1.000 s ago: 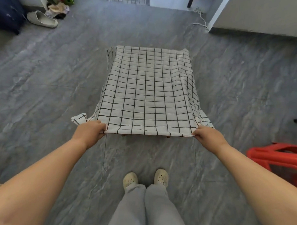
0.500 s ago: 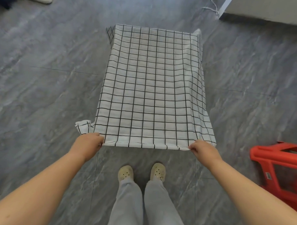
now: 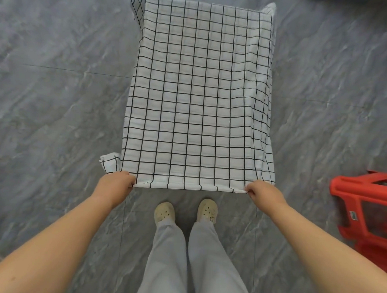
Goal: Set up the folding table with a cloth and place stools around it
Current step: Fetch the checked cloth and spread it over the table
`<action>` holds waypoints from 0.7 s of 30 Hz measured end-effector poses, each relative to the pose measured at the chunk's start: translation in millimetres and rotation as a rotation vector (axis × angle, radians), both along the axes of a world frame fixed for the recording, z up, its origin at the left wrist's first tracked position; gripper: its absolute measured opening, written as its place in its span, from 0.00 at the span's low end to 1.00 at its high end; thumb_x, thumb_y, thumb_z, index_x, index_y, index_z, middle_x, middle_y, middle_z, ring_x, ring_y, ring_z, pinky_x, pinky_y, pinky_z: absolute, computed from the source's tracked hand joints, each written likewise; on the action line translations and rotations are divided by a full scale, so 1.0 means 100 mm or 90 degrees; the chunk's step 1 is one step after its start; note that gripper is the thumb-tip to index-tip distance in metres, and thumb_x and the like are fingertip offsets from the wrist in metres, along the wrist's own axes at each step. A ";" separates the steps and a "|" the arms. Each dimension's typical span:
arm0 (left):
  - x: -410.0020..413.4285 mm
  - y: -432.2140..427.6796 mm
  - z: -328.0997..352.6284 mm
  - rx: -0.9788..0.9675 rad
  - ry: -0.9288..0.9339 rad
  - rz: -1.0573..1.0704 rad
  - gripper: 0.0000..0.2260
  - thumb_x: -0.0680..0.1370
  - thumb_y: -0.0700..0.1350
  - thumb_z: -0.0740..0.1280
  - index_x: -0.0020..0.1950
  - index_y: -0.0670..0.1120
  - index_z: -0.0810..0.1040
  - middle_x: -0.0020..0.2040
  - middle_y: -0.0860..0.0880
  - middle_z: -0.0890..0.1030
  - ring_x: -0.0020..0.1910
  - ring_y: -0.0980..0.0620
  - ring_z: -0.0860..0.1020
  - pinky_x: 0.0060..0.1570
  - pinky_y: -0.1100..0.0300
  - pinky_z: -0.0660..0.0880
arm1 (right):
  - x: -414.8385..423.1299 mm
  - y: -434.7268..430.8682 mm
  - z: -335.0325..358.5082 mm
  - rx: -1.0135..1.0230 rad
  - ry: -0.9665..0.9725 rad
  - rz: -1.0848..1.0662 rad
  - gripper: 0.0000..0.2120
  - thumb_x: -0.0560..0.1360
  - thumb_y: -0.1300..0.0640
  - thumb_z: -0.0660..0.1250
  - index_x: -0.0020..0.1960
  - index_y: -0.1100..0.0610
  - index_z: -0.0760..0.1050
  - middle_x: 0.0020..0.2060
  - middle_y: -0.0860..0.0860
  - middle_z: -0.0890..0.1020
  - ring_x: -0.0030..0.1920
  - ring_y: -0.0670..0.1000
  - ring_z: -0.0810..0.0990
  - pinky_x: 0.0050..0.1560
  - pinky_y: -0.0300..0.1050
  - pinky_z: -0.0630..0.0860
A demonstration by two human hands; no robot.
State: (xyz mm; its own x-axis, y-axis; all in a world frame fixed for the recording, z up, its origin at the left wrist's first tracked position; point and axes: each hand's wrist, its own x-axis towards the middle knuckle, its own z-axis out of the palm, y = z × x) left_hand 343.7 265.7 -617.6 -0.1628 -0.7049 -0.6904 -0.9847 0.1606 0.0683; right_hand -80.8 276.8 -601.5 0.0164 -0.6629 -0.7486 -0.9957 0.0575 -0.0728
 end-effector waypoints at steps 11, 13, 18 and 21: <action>-0.44 -0.67 0.15 -0.062 0.143 -0.047 0.29 0.78 0.56 0.62 0.76 0.51 0.59 0.75 0.48 0.63 0.72 0.47 0.62 0.68 0.51 0.65 | 0.27 -0.50 0.13 0.009 -0.045 0.001 0.16 0.79 0.51 0.60 0.65 0.51 0.71 0.62 0.50 0.74 0.61 0.52 0.73 0.56 0.48 0.73; -0.61 -0.83 0.08 -0.077 0.142 -0.057 0.32 0.78 0.55 0.63 0.77 0.51 0.54 0.77 0.48 0.56 0.75 0.47 0.57 0.71 0.50 0.61 | 0.31 -0.68 0.06 -0.023 -0.067 -0.003 0.19 0.78 0.52 0.62 0.68 0.52 0.68 0.65 0.50 0.71 0.64 0.52 0.71 0.58 0.49 0.73; -1.01 -1.18 -0.19 -0.068 0.087 -0.050 0.41 0.76 0.53 0.67 0.78 0.53 0.42 0.79 0.49 0.42 0.77 0.47 0.44 0.72 0.41 0.56 | 0.29 -1.17 -0.16 -0.078 -0.087 0.036 0.34 0.74 0.57 0.69 0.75 0.53 0.57 0.75 0.54 0.56 0.74 0.56 0.57 0.64 0.52 0.70; -1.16 -1.38 -0.36 -0.035 0.038 -0.028 0.45 0.74 0.54 0.69 0.77 0.54 0.37 0.77 0.49 0.35 0.76 0.46 0.37 0.70 0.37 0.56 | 0.15 -1.44 -0.32 -0.088 -0.068 0.068 0.41 0.72 0.59 0.71 0.76 0.52 0.50 0.77 0.56 0.47 0.76 0.57 0.48 0.65 0.53 0.70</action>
State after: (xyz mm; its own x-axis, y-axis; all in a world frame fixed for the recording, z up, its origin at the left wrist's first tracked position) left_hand 227.4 128.0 -653.9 -0.2350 -0.7325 -0.6389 -0.9708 0.2093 0.1171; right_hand -66.1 132.8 -633.5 0.1658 -0.7497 -0.6407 -0.9819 -0.0653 -0.1776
